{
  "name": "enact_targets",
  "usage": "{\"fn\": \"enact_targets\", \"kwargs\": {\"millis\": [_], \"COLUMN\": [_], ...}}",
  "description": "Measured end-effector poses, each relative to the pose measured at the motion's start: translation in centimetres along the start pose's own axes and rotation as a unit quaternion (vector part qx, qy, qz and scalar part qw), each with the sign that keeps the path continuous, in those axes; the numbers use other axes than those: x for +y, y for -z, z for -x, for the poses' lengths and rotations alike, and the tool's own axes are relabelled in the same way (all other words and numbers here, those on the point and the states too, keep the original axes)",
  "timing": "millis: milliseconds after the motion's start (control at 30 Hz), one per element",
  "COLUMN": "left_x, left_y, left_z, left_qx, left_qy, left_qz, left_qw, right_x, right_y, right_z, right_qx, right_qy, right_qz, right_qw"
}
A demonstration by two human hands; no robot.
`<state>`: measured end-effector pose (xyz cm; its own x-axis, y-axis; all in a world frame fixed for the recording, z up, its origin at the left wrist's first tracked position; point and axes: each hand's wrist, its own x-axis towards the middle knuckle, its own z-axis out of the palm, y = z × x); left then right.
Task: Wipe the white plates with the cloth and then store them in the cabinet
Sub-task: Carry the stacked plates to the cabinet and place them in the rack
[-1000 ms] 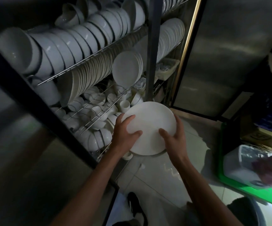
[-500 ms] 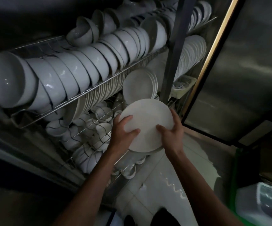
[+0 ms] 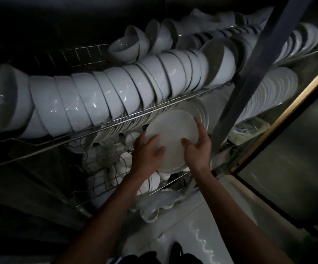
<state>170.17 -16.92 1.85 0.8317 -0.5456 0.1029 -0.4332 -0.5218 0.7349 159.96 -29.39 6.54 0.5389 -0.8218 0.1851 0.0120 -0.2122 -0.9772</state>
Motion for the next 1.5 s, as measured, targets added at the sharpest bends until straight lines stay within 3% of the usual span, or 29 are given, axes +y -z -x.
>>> {"fn": "enact_targets", "kwargs": {"millis": [133,267,500,733,1000,1500], "left_x": [0.8,1.3,1.3,0.5,-0.2,-2.2], "left_y": [-1.8,-3.9,-5.4,-5.7,-6.1,-5.7], "left_z": [-0.3,-1.0,-2.8,-3.5,-3.6,-3.1], "left_qx": [0.003,-0.028,-0.065,-0.079,-0.063,-0.052], "left_qy": [-0.046,-0.006,-0.005,0.027,0.047,0.072], "left_qz": [0.035,0.09,0.044,0.068,0.113,0.099], "left_qw": [0.998,0.996,0.997,0.994,0.991,0.991], "right_x": [0.3,1.4,3.5,3.8,4.3,4.9], "right_y": [-0.9,-1.3,-1.3,-2.2,-2.9,-3.2], "right_z": [-2.7,-4.4,-6.9,-7.2,-7.3,-5.9], "right_qx": [-0.017,-0.045,-0.073,-0.113,-0.101,-0.157], "right_qy": [0.064,0.126,0.154,0.133,0.125,0.11], "right_qz": [0.058,0.094,0.111,0.115,0.128,0.129], "right_qw": [0.996,0.986,0.979,0.978,0.979,0.973]}}
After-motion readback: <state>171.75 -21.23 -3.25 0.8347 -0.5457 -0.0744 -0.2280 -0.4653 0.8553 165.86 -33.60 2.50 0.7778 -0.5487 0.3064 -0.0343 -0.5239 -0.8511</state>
